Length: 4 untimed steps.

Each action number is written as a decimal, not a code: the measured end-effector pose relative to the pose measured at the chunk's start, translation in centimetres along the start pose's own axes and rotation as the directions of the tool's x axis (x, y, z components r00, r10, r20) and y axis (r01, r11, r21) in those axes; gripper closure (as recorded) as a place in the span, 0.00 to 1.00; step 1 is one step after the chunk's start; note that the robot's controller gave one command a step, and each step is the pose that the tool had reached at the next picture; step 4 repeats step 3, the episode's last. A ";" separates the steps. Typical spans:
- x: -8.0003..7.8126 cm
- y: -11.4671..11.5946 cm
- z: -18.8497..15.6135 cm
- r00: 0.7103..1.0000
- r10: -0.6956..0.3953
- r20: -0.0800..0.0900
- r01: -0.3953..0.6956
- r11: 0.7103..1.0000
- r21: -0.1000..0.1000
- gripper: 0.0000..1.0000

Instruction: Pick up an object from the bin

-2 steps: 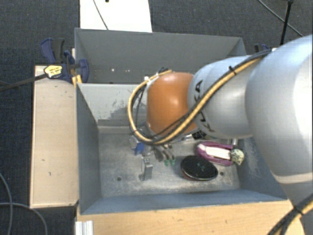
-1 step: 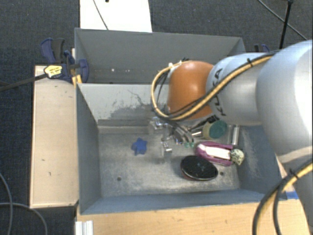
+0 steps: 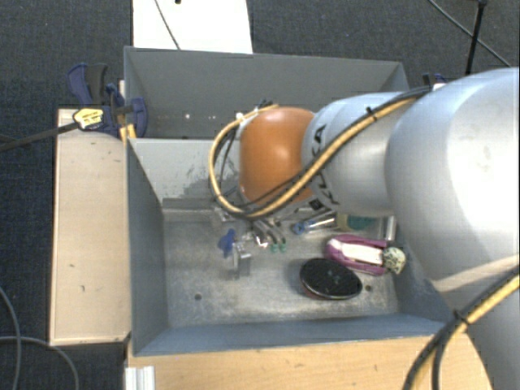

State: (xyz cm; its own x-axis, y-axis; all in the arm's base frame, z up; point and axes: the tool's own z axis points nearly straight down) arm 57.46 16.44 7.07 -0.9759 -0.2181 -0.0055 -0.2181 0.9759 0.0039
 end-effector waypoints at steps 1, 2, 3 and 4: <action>0.0 -0.5 -0.1 1.000 0.009 -0.001 -0.009 1.000 0.003 1.00; -0.3 1.1 -12.9 0.999 0.034 0.006 -0.034 0.999 0.002 1.00; -0.5 0.9 -17.6 0.999 0.048 0.004 -0.048 0.999 0.003 1.00; -0.5 0.9 -17.6 0.999 0.048 0.004 -0.048 0.999 0.003 1.00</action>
Offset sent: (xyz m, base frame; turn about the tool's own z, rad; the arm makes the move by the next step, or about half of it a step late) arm 0.0000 0.0000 0.0000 0.0000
